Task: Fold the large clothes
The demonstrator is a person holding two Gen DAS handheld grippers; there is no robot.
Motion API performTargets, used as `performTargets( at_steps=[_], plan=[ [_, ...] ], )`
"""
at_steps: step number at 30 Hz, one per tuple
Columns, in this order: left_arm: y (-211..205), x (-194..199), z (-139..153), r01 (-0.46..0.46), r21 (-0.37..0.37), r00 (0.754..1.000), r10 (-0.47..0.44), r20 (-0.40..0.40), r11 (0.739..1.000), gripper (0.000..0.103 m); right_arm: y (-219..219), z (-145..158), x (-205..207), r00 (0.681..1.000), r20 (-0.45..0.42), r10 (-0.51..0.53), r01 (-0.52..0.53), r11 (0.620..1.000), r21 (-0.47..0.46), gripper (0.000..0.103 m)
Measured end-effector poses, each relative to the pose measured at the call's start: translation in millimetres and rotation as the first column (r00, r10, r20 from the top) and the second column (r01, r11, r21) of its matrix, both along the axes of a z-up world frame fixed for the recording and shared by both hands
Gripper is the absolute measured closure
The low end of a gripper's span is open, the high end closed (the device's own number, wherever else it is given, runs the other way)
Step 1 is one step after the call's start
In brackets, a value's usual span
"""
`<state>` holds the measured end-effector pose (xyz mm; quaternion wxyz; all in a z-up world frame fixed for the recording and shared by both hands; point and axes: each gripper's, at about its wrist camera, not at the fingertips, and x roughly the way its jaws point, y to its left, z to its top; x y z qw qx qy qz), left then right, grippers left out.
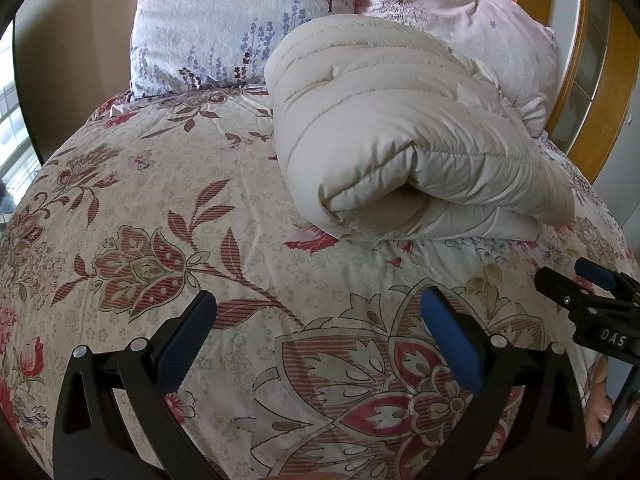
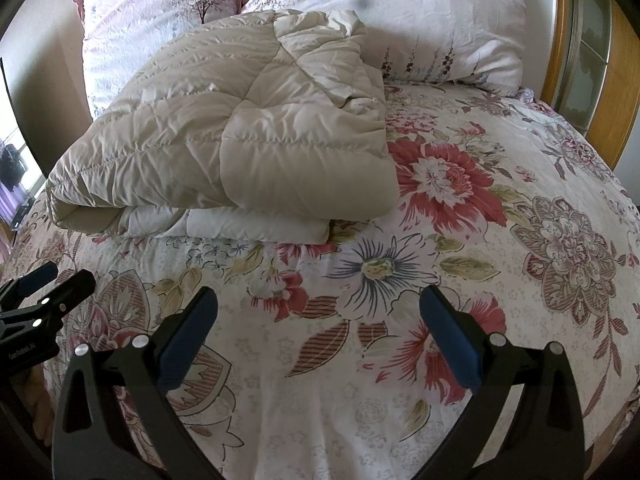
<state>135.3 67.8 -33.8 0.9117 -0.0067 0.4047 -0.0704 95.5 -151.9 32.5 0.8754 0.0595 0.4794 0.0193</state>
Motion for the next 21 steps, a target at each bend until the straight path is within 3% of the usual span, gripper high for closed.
performTargets(
  at_steps=[21],
  plan=[
    [-0.5, 0.0, -2.6, 0.003, 0.004, 1.0, -0.003, -0.004, 1.0, 0.001, -0.2, -1.9, 0.5, 1.0, -0.002, 0.002, -0.002, 1.0, 0.001, 0.002]
  ],
)
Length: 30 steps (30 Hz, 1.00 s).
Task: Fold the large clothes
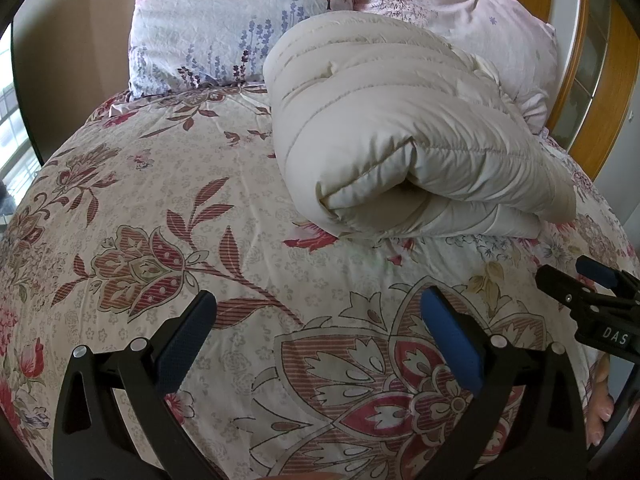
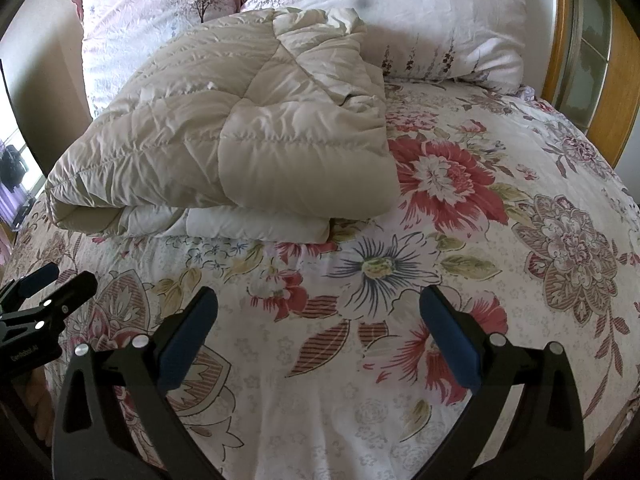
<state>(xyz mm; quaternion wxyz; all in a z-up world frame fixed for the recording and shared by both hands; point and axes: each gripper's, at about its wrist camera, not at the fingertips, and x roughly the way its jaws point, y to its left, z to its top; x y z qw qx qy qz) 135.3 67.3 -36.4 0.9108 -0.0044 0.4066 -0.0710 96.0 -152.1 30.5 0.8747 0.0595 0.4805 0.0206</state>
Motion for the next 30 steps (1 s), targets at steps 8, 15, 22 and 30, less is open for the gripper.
performTargets(
  at_steps=[8, 15, 22, 30],
  plan=[
    [-0.3, 0.7, 0.7, 0.0, 0.0, 1.0, 0.0, 0.0, 1.0, 0.001, 0.3, -1.3, 0.2, 1.0, -0.002, 0.002, -0.002, 1.0, 0.002, 0.002],
    [0.5, -0.8, -0.5, 0.001, 0.001, 1.0, -0.001, 0.002, 1.0, 0.001, 0.3, -1.1, 0.6, 1.0, -0.002, 0.001, -0.001, 1.0, 0.001, 0.002],
    [0.3, 0.5, 0.1, 0.003, 0.002, 1.0, -0.003, 0.001, 1.0, 0.001, 0.4, -1.0, 0.7, 1.0, -0.003, 0.001, -0.001, 1.0, 0.002, 0.002],
    [-0.5, 1.1, 0.5, 0.003, 0.003, 1.0, -0.003, 0.0, 1.0, 0.001, 0.5, -1.4, 0.5, 1.0, -0.003, 0.002, -0.002, 1.0, 0.002, 0.002]
  ],
)
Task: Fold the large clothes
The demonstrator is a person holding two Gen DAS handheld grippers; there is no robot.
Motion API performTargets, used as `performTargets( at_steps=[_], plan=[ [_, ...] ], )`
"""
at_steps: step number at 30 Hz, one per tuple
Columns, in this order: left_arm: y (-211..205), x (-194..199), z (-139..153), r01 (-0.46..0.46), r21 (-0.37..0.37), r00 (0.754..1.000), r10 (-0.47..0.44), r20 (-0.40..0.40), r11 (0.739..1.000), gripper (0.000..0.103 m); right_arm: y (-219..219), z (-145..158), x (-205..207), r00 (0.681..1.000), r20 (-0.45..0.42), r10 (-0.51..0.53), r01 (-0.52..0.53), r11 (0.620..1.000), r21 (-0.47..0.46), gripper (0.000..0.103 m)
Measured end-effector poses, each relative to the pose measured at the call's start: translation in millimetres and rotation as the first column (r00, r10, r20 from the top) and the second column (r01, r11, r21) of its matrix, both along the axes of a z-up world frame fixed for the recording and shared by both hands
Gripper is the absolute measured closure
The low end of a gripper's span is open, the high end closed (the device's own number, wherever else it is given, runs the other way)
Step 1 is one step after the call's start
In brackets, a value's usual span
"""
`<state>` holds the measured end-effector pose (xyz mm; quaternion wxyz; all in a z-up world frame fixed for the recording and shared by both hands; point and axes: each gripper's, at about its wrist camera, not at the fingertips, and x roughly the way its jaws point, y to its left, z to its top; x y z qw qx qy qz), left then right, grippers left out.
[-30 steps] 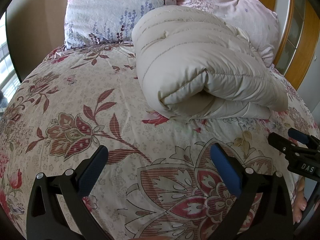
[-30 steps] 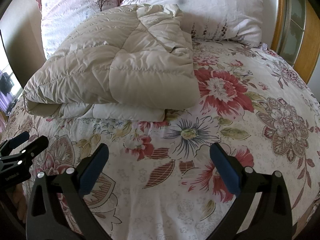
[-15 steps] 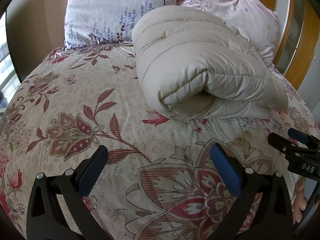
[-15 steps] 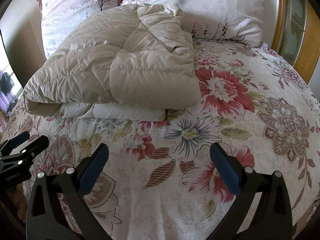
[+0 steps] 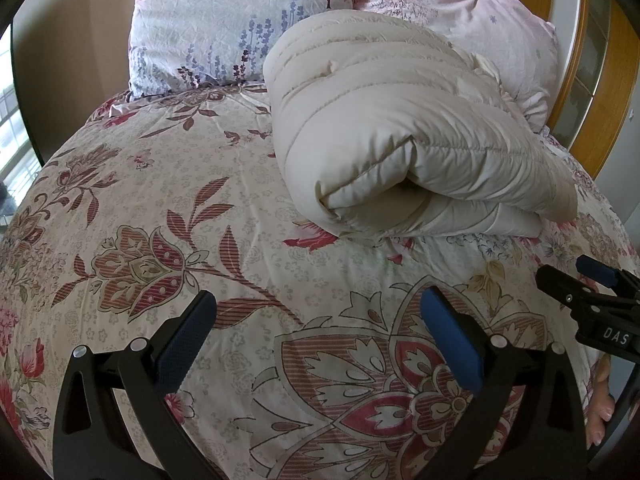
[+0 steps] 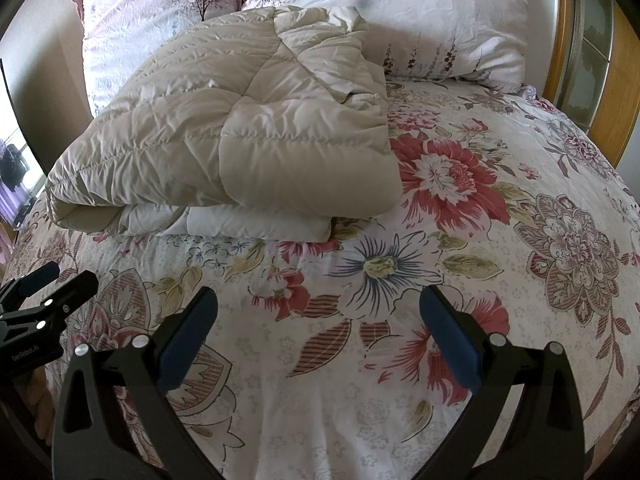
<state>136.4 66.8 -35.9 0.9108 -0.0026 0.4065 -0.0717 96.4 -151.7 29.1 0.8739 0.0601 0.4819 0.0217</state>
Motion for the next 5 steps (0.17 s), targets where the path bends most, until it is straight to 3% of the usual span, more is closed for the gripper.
performTargets(
  at_steps=[5],
  plan=[
    [1.6, 0.3, -1.4, 0.002, 0.002, 1.0, -0.002, -0.003, 1.0, 0.001, -0.1, 0.1, 0.2, 1.0, 0.0, 0.0, 0.0, 1.0, 0.0, 0.002]
  ],
)
